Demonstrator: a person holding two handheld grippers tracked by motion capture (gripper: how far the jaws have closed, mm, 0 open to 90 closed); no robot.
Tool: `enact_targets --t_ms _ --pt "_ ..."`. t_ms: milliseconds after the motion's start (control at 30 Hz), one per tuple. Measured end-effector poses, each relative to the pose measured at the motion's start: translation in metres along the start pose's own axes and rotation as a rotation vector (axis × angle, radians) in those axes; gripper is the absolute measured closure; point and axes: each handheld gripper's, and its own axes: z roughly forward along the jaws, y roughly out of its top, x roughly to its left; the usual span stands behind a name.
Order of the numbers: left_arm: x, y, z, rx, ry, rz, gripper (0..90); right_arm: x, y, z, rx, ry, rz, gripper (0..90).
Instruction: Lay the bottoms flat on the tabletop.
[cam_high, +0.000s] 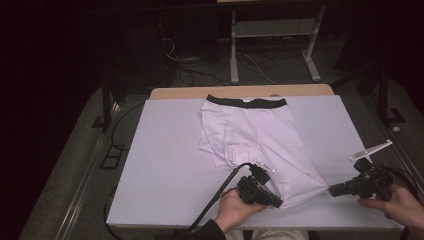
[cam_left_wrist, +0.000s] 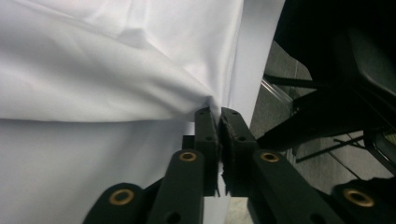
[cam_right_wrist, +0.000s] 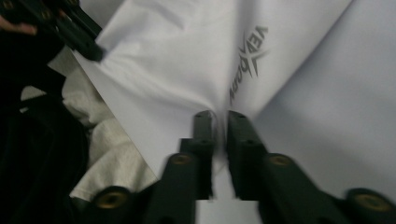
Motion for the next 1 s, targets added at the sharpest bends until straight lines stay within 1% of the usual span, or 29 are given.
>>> enact_targets --t_ms 33,100,133,200,233,267,333,433,467,533,567,667,733,833,867,933,967,1000 --pt "0.0 0.0 -0.001 0.008 -0.008 0.001 79.3 0.0 0.0 -0.002 -0.017 0.004 0.006 73.6" --pt "0.0 -0.001 -0.004 0.024 -0.013 0.008 76.6 0.0 0.0 -0.006 -0.044 0.012 0.018 65.7" --pt "-0.001 -0.001 -0.005 0.035 -0.018 0.009 75.8 0.001 0.001 -0.008 -0.06 0.007 0.019 61.7" --pt "-0.003 -0.003 -0.008 0.054 -0.018 0.011 73.1 0.001 0.002 -0.011 -0.087 -0.018 0.017 55.1" --pt "-0.003 -0.004 -0.009 0.072 -0.017 0.013 69.0 0.002 0.003 -0.013 -0.1 -0.032 0.017 50.8" --pt "-0.005 -0.005 -0.009 0.076 -0.011 0.017 64.7 0.002 0.004 -0.013 -0.111 -0.046 0.015 46.7" --pt "-0.007 -0.007 -0.012 0.066 0.009 0.028 59.8 0.003 0.007 -0.014 -0.128 -0.069 0.003 36.3" --pt "-0.008 -0.008 -0.02 0.036 0.045 0.046 51.4 0.007 0.012 -0.015 -0.162 -0.096 -0.007 20.0" --pt "-0.008 -0.008 -0.023 0.02 0.056 0.045 48.8 0.008 0.014 -0.015 -0.175 -0.102 -0.013 14.0" --pt "-0.006 -0.008 -0.029 -0.004 0.078 0.053 42.1 0.011 0.018 -0.014 -0.19 -0.106 -0.019 8.0" --pt "-0.006 -0.007 -0.032 -0.013 0.09 0.056 38.3 0.012 0.019 -0.014 -0.199 -0.11 -0.024 1.1" --pt "-0.004 -0.007 -0.041 -0.051 0.113 0.068 27.5 0.016 0.024 -0.013 -0.222 -0.132 -0.039 0.0" --pt "-0.003 -0.007 -0.048 -0.078 0.111 0.077 21.5 0.017 0.028 -0.013 -0.23 -0.145 -0.043 0.0" --pt "-0.001 -0.005 -0.058 -0.1 0.101 0.095 11.2 0.018 0.031 -0.012 -0.243 -0.142 -0.047 0.0" --pt "-0.001 -0.005 -0.06 -0.103 0.106 0.11 8.5 0.019 0.033 -0.012 -0.247 -0.144 -0.049 0.0" --pt "0.0 -0.005 -0.064 -0.101 0.123 0.126 0.0 0.02 0.036 -0.012 -0.254 -0.143 -0.051 0.0" --pt "0.0 -0.005 -0.067 -0.107 0.134 0.138 0.0 0.021 0.037 -0.012 -0.256 -0.142 -0.054 0.0" --pt "0.0 -0.006 -0.07 -0.115 0.147 0.142 0.0 0.021 0.039 -0.012 -0.26 -0.143 -0.055 0.0"
